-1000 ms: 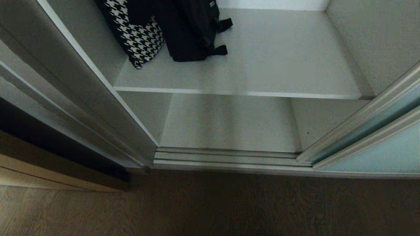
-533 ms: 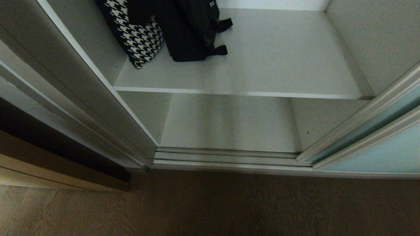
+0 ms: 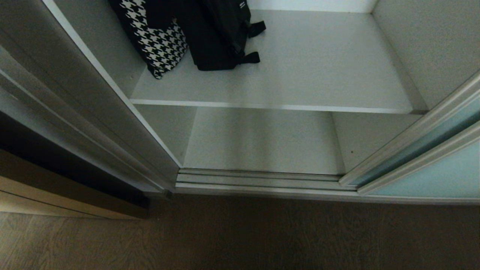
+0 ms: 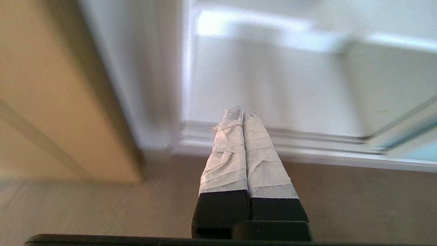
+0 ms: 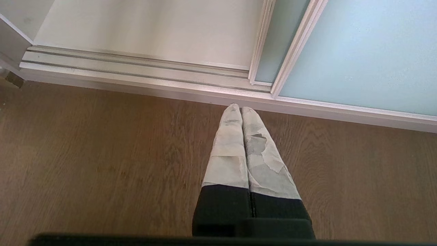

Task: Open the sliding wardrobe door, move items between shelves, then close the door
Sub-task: Open the door

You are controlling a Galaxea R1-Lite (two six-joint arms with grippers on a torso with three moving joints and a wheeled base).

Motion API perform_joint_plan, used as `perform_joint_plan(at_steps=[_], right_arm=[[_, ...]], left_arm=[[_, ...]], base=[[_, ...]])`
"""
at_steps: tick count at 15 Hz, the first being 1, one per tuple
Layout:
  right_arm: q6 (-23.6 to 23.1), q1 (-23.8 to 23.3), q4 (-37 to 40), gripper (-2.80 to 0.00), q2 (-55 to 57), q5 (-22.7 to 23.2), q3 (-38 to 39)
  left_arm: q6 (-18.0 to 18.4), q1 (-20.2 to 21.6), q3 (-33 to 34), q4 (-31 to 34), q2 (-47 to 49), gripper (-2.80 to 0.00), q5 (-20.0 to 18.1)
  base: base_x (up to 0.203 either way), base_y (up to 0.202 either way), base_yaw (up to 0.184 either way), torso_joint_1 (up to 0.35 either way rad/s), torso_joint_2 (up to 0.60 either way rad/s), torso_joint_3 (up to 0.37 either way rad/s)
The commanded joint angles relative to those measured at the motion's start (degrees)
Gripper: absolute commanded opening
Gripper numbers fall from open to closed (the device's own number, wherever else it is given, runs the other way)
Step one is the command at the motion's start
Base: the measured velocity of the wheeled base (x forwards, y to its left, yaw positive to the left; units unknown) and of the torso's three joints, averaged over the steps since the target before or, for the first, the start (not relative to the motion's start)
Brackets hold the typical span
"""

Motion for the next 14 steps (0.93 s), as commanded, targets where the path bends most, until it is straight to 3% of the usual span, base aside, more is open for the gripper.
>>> perform_joint_plan(at_steps=[1,6,10,12,14], right_arm=[[0.0,0.0,0.0,-2.8,-0.2,0.0,0.0],[0.0,0.0,0.0,-2.8,-0.2,0.0,0.0],[0.0,0.0,0.0,-2.8,-0.2,0.0,0.0],[0.0,0.0,0.0,-2.8,-0.2,0.0,0.0],[0.0,0.0,0.0,-2.8,-0.2,0.0,0.0]], left_arm=[[-0.4,0.1,-9.5,0.5,12.2,-2.8,-4.5],[-2.1,0.0,-30.8,0.9,34.1,-2.8,-13.1],[-2.4,-1.4,-39.5,0.7,45.1,-2.8,-19.0],[-2.1,-6.4,-43.7,0.6,50.6,-2.8,-19.2],[-1.8,-13.0,-46.6,0.1,55.1,-2.8,-16.2]], base=[[0.0,0.0,0.0,0.0,0.0,0.0],[0.0,0.0,0.0,0.0,0.0,0.0],[0.0,0.0,0.0,0.0,0.0,0.0],[0.0,0.0,0.0,0.0,0.0,0.0],[0.0,0.0,0.0,0.0,0.0,0.0]])
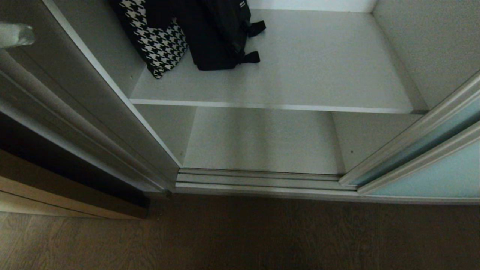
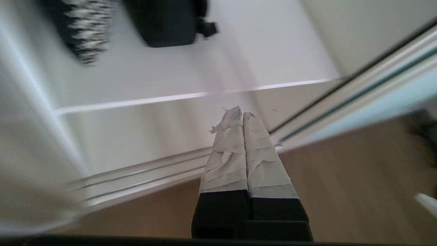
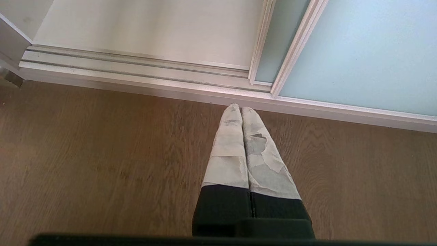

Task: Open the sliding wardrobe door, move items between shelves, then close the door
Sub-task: Open the door, then place the bag on the lower shelf

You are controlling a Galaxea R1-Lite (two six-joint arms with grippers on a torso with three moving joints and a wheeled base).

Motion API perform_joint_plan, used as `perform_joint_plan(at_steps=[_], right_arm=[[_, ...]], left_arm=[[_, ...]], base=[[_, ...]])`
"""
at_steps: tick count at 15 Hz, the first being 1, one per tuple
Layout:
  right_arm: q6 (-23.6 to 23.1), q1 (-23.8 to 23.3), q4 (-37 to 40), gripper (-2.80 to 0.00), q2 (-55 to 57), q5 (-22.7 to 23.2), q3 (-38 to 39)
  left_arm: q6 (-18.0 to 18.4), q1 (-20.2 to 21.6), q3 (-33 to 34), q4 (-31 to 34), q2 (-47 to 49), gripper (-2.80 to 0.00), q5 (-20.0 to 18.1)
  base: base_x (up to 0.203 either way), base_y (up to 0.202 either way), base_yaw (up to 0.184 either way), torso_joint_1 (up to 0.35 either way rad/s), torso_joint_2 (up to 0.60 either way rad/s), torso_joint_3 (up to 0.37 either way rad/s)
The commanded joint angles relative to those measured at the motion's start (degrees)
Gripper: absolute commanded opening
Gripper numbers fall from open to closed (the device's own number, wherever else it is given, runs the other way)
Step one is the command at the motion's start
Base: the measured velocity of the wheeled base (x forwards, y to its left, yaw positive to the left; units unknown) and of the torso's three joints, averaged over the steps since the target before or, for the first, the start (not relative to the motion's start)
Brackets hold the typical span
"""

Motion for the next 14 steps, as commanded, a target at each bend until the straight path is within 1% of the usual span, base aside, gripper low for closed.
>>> perform_joint_plan(at_steps=[1,3,4,5,6,7,10,12,14], right_arm=[[0.0,0.0,0.0,-2.8,-0.2,0.0,0.0],[0.0,0.0,0.0,-2.8,-0.2,0.0,0.0],[0.0,0.0,0.0,-2.8,-0.2,0.0,0.0],[0.0,0.0,0.0,-2.8,-0.2,0.0,0.0],[0.1,0.0,0.0,-2.8,-0.2,0.0,0.0],[0.0,0.0,0.0,-2.8,-0.2,0.0,0.0],[0.1,0.0,0.0,-2.8,-0.2,0.0,0.1],[0.0,0.0,0.0,-2.8,-0.2,0.0,0.0],[0.1,0.0,0.0,-2.8,-0.2,0.0,0.0]], left_arm=[[0.6,-8.3,-2.9,-1.5,8.3,-2.8,4.3],[1.6,-15.9,-3.3,-5.7,12.9,-2.8,12.2],[2.1,-19.5,-3.4,-8.6,15.9,0.0,17.3],[2.5,-22.5,-3.4,-11.8,18.5,0.0,21.8],[2.8,-23.9,-3.5,-14.2,20.3,0.0,24.7],[3.5,-24.4,-3.8,-16.1,21.9,0.0,27.5],[5.5,-24.6,-4.4,-23.1,27.6,0.0,34.0],[7.8,-24.6,-4.5,-31.6,32.4,0.0,40.2],[10.6,-24.7,-4.7,-39.8,36.0,0.0,44.2]], base=[[0.0,0.0,0.0,0.0,0.0,0.0],[0.0,0.0,0.0,0.0,0.0,0.0],[0.0,0.0,0.0,0.0,0.0,0.0],[0.0,0.0,0.0,0.0,0.0,0.0],[0.0,0.0,0.0,0.0,0.0,0.0],[0.0,0.0,0.0,0.0,0.0,0.0],[0.0,0.0,0.0,0.0,0.0,0.0],[0.0,0.0,0.0,0.0,0.0,0.0],[0.0,0.0,0.0,0.0,0.0,0.0]])
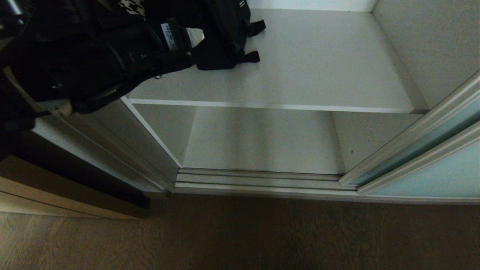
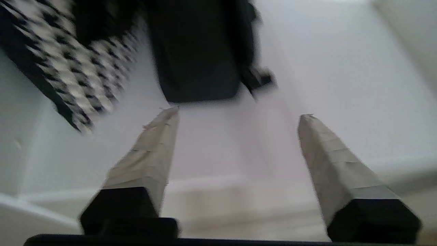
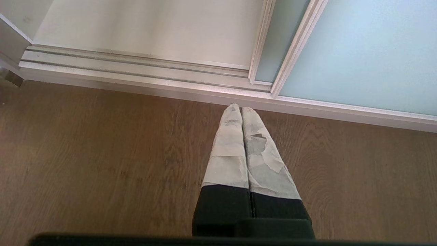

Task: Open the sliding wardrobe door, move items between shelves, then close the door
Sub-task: Place the bag on the lower shelf

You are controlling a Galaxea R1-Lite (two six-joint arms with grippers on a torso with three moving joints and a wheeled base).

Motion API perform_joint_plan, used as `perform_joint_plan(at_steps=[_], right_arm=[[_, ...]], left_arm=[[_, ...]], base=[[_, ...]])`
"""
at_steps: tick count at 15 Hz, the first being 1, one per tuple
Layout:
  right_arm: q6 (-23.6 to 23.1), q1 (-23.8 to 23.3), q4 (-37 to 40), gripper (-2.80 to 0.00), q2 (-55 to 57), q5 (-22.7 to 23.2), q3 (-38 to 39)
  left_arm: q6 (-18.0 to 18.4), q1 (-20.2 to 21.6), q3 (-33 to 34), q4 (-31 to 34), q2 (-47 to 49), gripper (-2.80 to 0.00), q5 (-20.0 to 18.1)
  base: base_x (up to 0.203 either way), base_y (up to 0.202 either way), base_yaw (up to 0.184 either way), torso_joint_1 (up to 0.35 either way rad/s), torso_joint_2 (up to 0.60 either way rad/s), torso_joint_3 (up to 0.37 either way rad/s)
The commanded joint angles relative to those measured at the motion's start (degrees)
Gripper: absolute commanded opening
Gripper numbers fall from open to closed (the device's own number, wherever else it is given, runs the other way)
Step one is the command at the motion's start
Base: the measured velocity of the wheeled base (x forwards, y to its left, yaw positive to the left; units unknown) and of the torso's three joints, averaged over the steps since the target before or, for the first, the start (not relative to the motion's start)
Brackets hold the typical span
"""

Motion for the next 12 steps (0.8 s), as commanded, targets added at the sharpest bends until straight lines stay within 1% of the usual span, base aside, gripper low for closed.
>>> perform_joint_plan(at_steps=[1,4,6,7,10,12], right_arm=[[0.0,0.0,0.0,-2.8,-0.2,0.0,0.1],[0.0,0.0,0.0,-2.8,-0.2,0.0,0.0],[0.0,0.0,0.0,-2.8,-0.2,0.0,0.0],[0.0,0.0,0.0,-2.8,-0.2,0.0,0.1],[0.0,0.0,0.0,-2.8,-0.2,0.0,0.1],[0.0,0.0,0.0,-2.8,-0.2,0.0,0.0]], left_arm=[[2.4,-0.2,-0.4,-6.8,5.8,0.0,3.3],[4.1,-0.2,-4.3,-12.8,9.6,0.0,5.7],[8.1,-0.1,-5.7,-16.5,11.7,0.0,7.2],[9.0,0.0,-5.6,-18.7,12.6,0.0,7.7],[12.2,0.4,-6.2,-26.8,18.0,0.0,8.0],[14.3,0.4,-8.0,-32.1,21.5,0.0,7.9]], base=[[0.0,0.0,0.0,0.0,0.0,0.0],[0.0,0.0,0.0,0.0,0.0,0.0],[0.0,0.0,0.0,0.0,0.0,0.0],[0.0,0.0,0.0,0.0,0.0,0.0],[0.0,0.0,0.0,0.0,0.0,0.0],[0.0,0.0,0.0,0.0,0.0,0.0]])
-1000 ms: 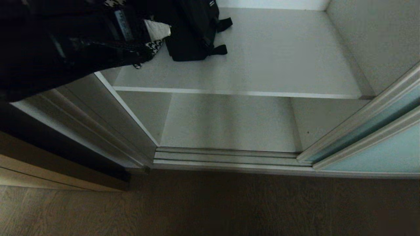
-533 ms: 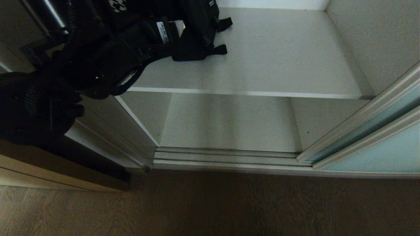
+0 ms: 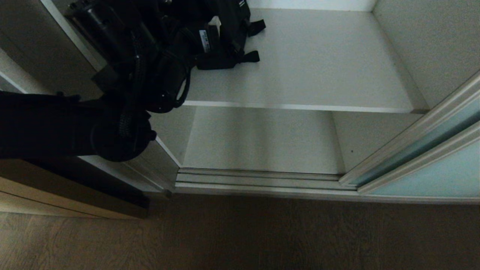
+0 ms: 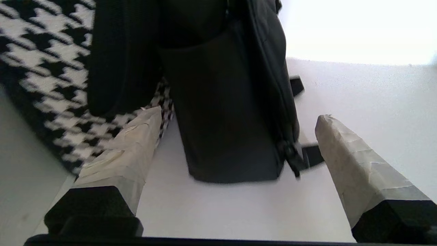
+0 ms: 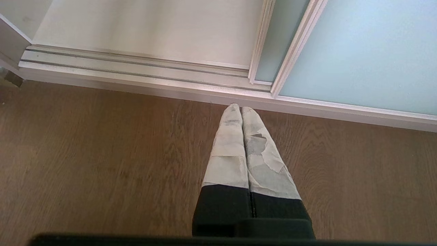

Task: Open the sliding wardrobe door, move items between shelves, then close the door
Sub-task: Place the bag on the lower shelf

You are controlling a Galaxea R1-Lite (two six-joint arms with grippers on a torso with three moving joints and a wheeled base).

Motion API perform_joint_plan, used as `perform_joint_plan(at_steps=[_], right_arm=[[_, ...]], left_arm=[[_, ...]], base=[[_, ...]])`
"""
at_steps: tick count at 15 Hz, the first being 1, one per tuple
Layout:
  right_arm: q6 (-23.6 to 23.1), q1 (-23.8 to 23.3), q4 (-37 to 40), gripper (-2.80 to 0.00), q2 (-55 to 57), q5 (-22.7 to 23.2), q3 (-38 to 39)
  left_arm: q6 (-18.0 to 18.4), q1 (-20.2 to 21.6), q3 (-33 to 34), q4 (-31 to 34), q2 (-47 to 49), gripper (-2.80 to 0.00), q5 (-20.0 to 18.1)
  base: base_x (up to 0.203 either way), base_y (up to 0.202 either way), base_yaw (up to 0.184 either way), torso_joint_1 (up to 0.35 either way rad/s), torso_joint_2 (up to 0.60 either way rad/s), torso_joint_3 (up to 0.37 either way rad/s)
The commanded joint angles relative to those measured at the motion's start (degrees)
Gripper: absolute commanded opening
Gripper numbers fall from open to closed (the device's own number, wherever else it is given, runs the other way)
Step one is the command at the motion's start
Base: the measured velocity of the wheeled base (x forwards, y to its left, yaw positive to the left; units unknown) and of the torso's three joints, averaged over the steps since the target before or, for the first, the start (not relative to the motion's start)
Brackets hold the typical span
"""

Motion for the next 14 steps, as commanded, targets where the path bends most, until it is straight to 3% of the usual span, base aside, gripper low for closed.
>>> perform_joint_plan(at_steps=[1,4,8,14], right_arm=[[0.0,0.0,0.0,-2.8,-0.2,0.0,0.0],[0.1,0.1,0.0,-2.8,-0.2,0.0,0.0],[0.1,0.0,0.0,-2.8,-0.2,0.0,0.0],[0.0,0.1,0.0,-2.8,-0.2,0.0,0.0]], left_arm=[[1.0,0.1,-2.4,-4.3,5.7,0.0,-0.1],[1.2,0.1,-9.3,-8.5,10.4,0.0,-0.1],[1.8,1.2,-16.4,-9.4,15.5,0.0,-0.2],[8.1,5.6,-22.2,-13.3,19.7,0.0,0.1]], base=[[0.0,0.0,0.0,0.0,0.0,0.0],[0.0,0.0,0.0,0.0,0.0,0.0],[0.0,0.0,0.0,0.0,0.0,0.0],[0.0,0.0,0.0,0.0,0.0,0.0]])
